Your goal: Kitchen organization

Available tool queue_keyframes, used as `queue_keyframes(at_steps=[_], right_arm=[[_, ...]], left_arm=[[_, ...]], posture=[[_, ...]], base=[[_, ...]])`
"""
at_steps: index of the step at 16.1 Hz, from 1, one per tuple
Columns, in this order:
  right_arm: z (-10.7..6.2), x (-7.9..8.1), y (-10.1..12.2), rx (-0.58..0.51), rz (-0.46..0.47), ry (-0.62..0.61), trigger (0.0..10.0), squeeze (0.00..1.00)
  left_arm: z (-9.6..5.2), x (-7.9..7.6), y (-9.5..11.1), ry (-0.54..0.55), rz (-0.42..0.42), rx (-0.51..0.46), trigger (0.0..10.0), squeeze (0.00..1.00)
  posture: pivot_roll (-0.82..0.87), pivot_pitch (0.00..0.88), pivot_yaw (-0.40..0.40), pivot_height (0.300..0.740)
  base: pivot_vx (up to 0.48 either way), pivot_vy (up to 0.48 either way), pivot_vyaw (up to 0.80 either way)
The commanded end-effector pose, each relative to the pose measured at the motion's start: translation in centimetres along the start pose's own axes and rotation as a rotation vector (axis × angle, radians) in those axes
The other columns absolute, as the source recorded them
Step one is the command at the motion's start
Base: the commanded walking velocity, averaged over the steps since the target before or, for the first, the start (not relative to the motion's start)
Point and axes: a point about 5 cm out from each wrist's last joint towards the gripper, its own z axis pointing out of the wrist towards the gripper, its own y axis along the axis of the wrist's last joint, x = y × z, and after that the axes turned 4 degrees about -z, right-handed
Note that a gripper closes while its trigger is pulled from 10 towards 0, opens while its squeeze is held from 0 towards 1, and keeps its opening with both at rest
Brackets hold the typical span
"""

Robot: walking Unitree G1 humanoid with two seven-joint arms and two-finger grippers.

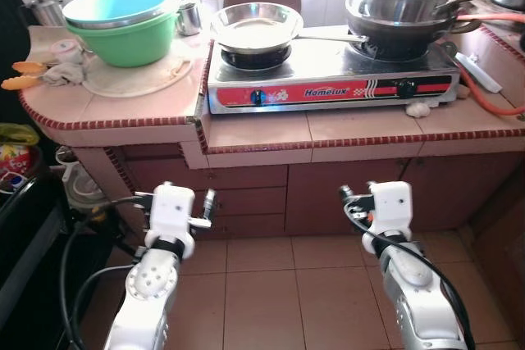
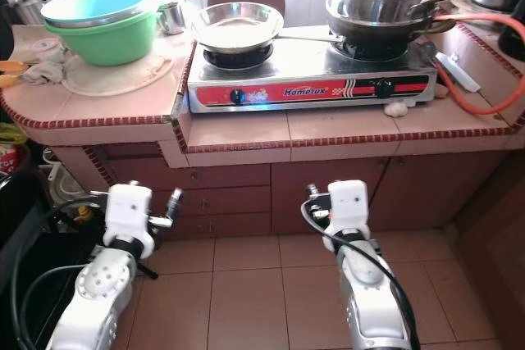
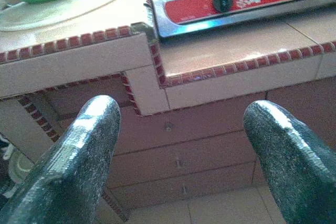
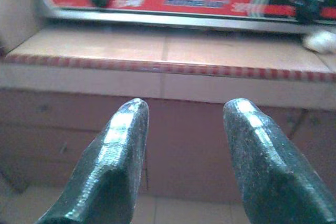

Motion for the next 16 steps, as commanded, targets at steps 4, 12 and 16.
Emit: queue_keyframes(at_steps=[4, 12, 16], right_arm=[[-0.1, 1.0, 0.8, -0.033, -0.026, 0.036, 10.0, 0.00], [0.8, 0.9, 2.2, -0.069, -0.085, 0.099, 10.0, 0.00], [0.9, 0.7, 2.2, -0.069, -0.078, 0.080, 10.0, 0.00]], left_arm=[[-0.1, -0.2, -0.1, 0.010, -0.013, -0.011, 10.0, 0.00], [-0.3, -0.4, -0.4, 0.069, -0.030, -0.031, 10.0, 0.00], [-0.1, -0.3, -0.1, 0.062, -0.020, -0.045, 10.0, 0.00]], posture=[[-0.15, 0.054, 0.076, 0.740], [-0.13, 0.048, 0.005, 0.740], [-0.14, 0.048, 0.024, 0.740]], base=[[0.000, 0.000, 0.00], [0.000, 0.000, 0.00], [0.000, 0.000, 0.00]])
